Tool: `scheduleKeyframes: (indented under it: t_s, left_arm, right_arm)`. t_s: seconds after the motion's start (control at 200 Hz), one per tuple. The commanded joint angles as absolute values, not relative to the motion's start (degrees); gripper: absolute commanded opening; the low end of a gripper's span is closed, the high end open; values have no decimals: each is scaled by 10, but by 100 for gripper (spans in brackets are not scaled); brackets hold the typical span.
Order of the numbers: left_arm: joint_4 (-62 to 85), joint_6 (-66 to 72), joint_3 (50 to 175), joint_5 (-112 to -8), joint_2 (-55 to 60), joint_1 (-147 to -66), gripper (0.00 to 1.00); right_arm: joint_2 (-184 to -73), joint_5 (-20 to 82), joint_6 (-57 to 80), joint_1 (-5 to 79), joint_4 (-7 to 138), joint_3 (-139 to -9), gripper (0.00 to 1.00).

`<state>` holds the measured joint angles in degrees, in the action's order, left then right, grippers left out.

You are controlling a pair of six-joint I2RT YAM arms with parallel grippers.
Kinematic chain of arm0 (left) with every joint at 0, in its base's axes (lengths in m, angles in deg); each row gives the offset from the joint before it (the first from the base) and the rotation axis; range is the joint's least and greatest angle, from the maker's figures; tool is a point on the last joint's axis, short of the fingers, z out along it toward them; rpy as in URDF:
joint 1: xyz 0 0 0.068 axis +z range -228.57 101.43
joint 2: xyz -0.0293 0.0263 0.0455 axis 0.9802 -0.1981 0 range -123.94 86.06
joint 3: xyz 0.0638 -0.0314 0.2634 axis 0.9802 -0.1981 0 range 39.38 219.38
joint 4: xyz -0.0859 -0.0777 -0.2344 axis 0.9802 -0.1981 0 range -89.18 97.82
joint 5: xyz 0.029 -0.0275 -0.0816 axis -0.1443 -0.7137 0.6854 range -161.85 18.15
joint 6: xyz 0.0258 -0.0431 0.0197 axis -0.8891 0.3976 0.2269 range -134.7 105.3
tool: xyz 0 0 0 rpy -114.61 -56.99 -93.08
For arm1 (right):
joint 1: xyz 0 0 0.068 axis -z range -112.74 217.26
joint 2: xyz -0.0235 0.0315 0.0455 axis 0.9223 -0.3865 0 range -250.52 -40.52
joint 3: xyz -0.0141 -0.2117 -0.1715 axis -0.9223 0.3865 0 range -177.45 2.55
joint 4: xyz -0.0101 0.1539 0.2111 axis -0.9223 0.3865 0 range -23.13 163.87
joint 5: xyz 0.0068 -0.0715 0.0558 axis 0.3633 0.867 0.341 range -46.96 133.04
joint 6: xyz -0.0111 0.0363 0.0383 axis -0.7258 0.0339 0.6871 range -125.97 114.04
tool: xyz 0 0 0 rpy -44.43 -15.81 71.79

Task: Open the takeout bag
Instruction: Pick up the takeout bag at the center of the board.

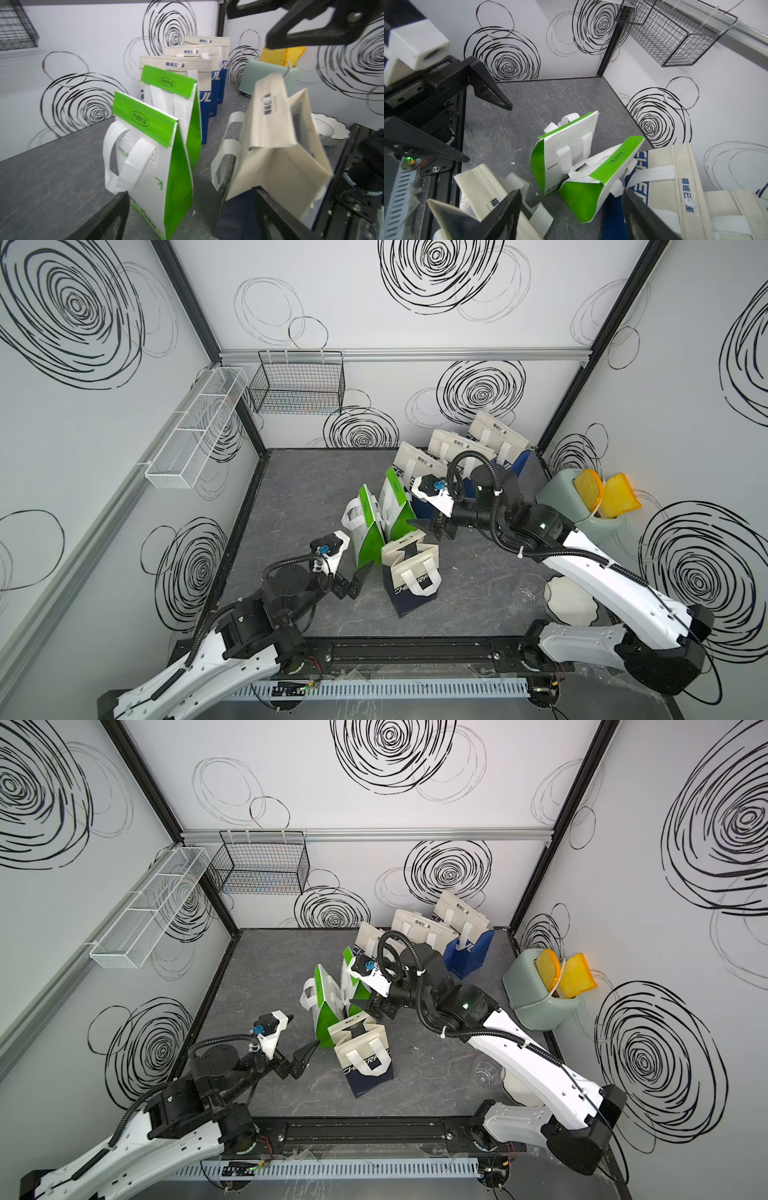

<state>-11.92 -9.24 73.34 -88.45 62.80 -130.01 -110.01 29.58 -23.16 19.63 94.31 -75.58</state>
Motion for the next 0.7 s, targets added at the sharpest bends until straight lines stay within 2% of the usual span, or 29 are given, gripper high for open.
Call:
scheduleKeyframes:
  t_s: [0.0,0.155,0.365,0.54,0.695]
  left_arm:
    - [-134,-53,776,-954,614,-1283,97]
    - [-156,-51,798,-913,592,-1254,97]
    - [-161,-41,791,-827,607,-1229,97]
    - [-158,-52,781,-782,630,-1229,97]
    - [-157,-53,773,-780,637,-1230,97]
  right_arm:
    - [-1108,314,-169,202,929,-780,79]
    - [-1125,250,-267,204,1026,-825,78]
    - [-1141,112,-394,194,1143,-873,75]
    - [-1187,182,-452,138,1218,-882,76]
    - [-1210,196,-461,122,1229,-891,77]
